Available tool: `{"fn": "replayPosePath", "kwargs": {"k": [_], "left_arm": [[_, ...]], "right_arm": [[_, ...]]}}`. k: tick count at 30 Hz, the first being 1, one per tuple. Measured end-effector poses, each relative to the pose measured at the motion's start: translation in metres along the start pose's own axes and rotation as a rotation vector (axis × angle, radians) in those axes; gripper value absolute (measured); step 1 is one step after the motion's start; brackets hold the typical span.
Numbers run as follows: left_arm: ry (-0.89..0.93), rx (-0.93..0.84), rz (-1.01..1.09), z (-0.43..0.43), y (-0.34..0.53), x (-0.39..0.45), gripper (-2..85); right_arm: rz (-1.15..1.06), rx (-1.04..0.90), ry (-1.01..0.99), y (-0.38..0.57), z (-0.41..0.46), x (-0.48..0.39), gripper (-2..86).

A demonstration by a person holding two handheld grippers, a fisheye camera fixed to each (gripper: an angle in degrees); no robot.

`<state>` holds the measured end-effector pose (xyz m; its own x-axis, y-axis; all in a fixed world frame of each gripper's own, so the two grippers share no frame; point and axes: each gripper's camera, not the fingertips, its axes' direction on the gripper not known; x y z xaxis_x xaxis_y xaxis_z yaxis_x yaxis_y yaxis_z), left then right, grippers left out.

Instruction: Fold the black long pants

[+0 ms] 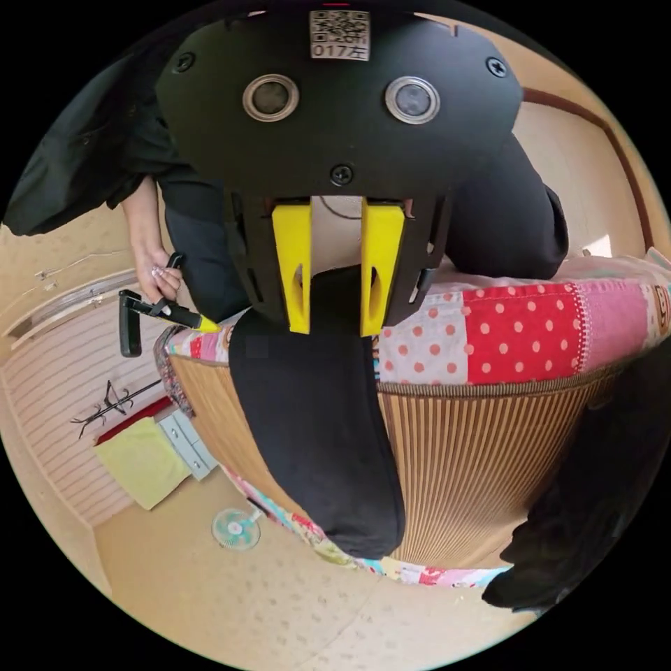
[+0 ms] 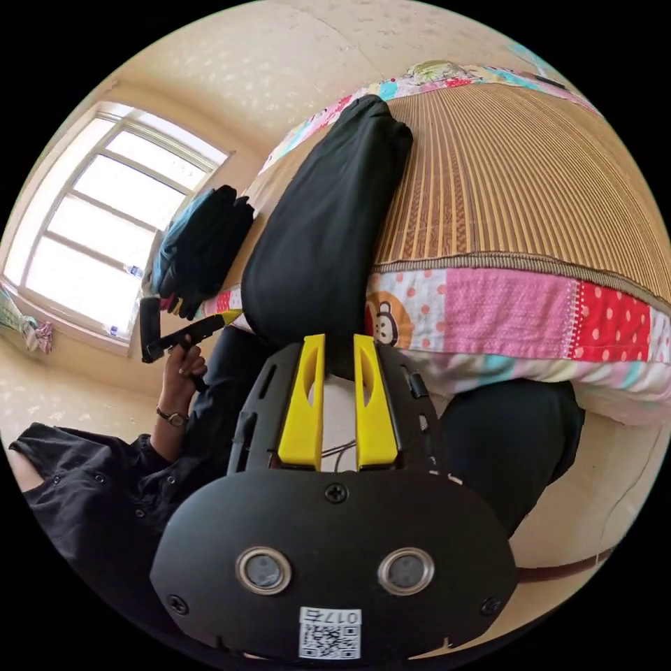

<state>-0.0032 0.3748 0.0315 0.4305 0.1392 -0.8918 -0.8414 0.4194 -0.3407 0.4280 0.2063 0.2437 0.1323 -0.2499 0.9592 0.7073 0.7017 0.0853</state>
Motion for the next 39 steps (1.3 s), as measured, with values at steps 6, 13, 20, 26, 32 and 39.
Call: {"fn": "replayPosePath", "kwargs": {"k": [6, 13, 20, 26, 32, 39], "left_arm": [[-0.116, 0.119, 0.018, -0.015, -0.025, 0.008, 10.3], [-0.09, -0.001, 0.021, 0.019, -0.027, 0.012, 4.7], [-0.043, -0.133, -0.027, 0.024, -0.014, 0.009, 4.8], [0.05, 0.054, -0.023, -0.011, -0.014, 0.004, 9.1], [0.084, 0.019, -0.011, -0.011, -0.044, -0.007, 9.6], [0.187, 0.019, -0.064, -0.017, -0.029, -0.019, 8.8]], "right_arm": [[-0.065, 0.06, 0.04, -0.049, -0.015, 0.002, 8.7], [-0.065, 0.021, 0.023, -0.048, 0.008, 0.009, 4.2], [-0.052, -0.063, 0.001, -0.022, 0.002, 0.014, 4.1], [-0.023, 0.065, -0.154, -0.014, -0.039, 0.041, 7.3], [-0.037, 0.063, -0.196, -0.032, -0.058, 0.061, 8.5], [-0.025, -0.02, -0.423, -0.043, -0.054, 0.081, 7.5]]}}
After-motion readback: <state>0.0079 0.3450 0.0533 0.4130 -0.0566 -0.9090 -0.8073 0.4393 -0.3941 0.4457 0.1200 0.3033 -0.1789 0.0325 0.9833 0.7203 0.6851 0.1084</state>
